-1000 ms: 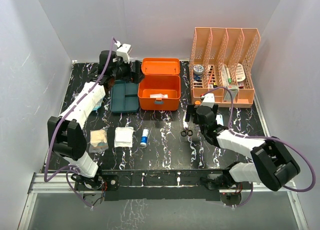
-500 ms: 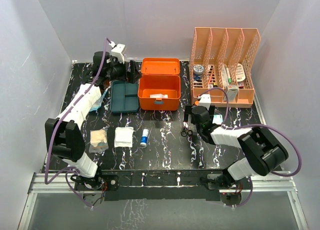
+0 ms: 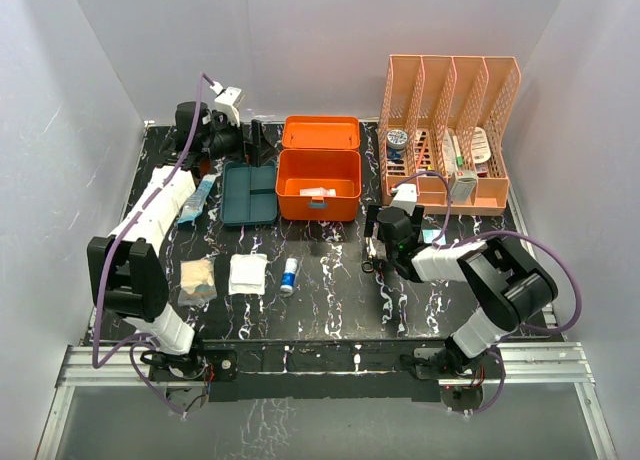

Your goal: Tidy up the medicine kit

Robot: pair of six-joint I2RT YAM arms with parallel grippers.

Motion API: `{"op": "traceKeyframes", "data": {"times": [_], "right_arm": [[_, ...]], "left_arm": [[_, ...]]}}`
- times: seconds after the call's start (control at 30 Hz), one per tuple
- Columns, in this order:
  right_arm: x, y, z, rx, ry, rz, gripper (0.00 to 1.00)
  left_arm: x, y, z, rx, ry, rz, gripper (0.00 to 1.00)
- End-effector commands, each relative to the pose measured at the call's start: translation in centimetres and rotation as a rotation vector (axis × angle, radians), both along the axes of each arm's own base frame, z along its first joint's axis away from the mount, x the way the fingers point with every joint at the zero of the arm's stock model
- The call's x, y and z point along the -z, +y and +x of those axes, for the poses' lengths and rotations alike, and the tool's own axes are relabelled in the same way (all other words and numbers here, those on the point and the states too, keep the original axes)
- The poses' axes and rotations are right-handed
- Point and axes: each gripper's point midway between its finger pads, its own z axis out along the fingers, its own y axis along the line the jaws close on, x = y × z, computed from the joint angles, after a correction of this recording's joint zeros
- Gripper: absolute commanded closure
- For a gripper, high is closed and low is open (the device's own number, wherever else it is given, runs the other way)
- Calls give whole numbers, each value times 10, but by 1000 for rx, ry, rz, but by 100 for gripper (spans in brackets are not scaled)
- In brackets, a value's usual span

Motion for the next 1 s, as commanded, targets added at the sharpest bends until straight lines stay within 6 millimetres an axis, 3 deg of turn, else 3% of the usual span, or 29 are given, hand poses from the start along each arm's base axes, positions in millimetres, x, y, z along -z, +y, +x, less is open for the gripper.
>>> {"op": "traceKeyframes", "data": {"times": [0.0,0.4,0.97], "right_arm": [[-28,6,21,49,-109,52,18],[-26,-8,20,124,-137,39,30],[-16,-9,28,151,-160,27,34]], "left_arm": [[-2,-1,2,51,-23,-20,1],[12,0,7,70,0,-29,1],[18,11,13,73,13,-46,1]]}}
